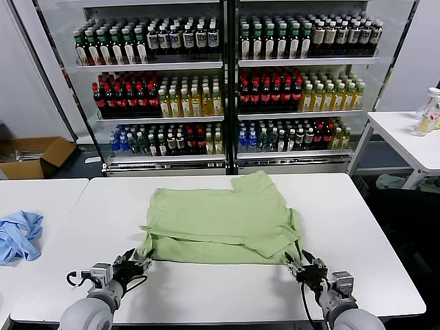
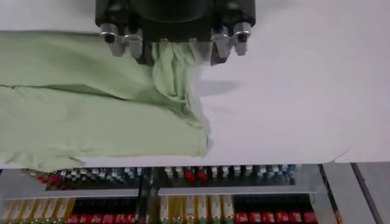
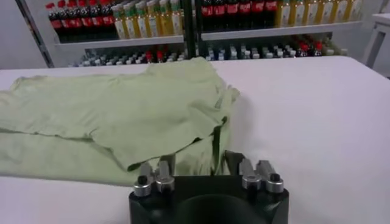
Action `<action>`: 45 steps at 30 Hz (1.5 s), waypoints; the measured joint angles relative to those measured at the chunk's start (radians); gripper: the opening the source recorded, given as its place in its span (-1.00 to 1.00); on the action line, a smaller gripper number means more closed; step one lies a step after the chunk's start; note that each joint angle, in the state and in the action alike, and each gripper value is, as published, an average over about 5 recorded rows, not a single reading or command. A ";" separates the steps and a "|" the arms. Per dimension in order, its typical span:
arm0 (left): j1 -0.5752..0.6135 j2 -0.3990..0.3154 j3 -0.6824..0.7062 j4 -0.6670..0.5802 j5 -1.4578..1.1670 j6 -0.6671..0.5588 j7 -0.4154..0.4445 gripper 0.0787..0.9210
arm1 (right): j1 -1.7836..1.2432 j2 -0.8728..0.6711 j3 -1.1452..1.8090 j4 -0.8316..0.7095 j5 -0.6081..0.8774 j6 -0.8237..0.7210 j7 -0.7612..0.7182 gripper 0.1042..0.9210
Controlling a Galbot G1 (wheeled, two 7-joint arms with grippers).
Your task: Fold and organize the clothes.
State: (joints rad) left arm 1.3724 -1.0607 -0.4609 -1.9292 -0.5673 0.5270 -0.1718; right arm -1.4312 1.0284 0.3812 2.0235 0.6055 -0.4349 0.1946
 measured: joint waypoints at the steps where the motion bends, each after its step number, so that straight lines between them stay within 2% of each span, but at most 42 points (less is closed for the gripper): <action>1: 0.000 0.000 0.000 0.001 0.000 0.001 0.000 0.00 | 0.000 0.001 -0.001 -0.002 0.000 0.000 0.000 -0.41; 7: 0.002 -0.001 0.005 0.001 -0.001 0.006 0.002 -0.41 | -0.003 -0.002 -0.001 -0.005 -0.001 0.001 -0.005 -0.83; 10: 0.005 -0.002 0.007 -0.002 -0.001 0.007 0.004 -0.62 | -0.010 -0.007 0.004 0.002 0.003 -0.002 -0.008 -0.97; 14: 0.016 0.000 0.003 -0.013 -0.004 0.008 0.005 -0.88 | -0.038 -0.023 0.026 0.034 0.013 -0.011 -0.016 -0.99; 17: 0.033 0.008 -0.003 -0.033 -0.007 0.010 0.002 -0.98 | -0.077 -0.039 0.058 0.074 0.024 -0.016 -0.024 -0.99; 28: 0.210 0.055 -0.061 -0.202 -0.003 0.018 -0.014 -0.99 | -0.264 -0.056 0.177 0.197 0.037 -0.002 -0.045 -0.99; 38: 0.364 0.062 -0.125 -0.280 0.021 0.025 -0.018 -0.99 | -0.365 -0.041 0.192 0.255 -0.006 0.018 -0.047 -0.98; 41: 0.395 0.059 -0.133 -0.300 0.035 0.030 -0.019 -0.94 | -0.382 -0.043 0.198 0.272 -0.012 0.018 -0.045 -0.87; 45: 0.414 0.052 -0.140 -0.324 0.052 0.038 -0.021 -0.71 | -0.394 -0.050 0.213 0.302 -0.015 0.013 -0.045 -0.58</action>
State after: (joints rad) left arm 1.7867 -1.0085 -0.6004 -2.2527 -0.5153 0.5645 -0.1925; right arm -1.8253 0.9786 0.5940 2.3258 0.5909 -0.4217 0.1498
